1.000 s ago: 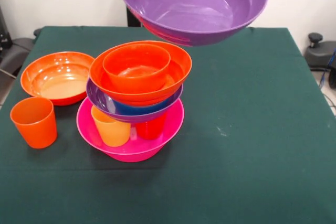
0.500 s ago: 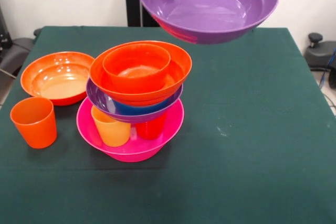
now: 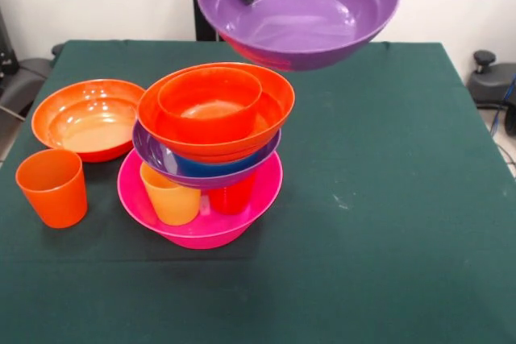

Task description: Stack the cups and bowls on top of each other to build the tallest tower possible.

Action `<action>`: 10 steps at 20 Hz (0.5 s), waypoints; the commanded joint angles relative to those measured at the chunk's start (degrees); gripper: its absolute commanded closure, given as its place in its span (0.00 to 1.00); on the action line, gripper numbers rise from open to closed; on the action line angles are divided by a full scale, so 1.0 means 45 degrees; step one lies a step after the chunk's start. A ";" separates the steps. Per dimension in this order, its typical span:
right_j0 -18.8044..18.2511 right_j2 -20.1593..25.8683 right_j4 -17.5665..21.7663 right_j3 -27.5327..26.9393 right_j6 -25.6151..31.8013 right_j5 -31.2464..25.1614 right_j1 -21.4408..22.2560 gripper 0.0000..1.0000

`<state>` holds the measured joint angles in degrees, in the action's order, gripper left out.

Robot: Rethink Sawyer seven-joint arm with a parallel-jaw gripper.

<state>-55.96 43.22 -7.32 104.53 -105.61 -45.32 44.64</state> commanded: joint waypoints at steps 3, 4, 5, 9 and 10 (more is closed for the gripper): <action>-0.0596 0.1306 0.2769 0.1203 0.3314 0.1771 -0.1796 1.00; -0.0699 0.1325 0.3074 0.1111 0.3363 0.1880 -0.2069 1.00; -0.0801 0.1345 0.3379 0.1018 0.3413 0.1990 -0.2342 1.00; -0.1195 0.1518 0.4284 0.0769 0.3339 0.1966 -0.2992 1.00; -0.1288 0.1573 0.4420 0.0741 0.3306 0.1827 -0.3036 1.00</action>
<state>-61.37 47.10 5.21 105.84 -105.61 -39.89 36.71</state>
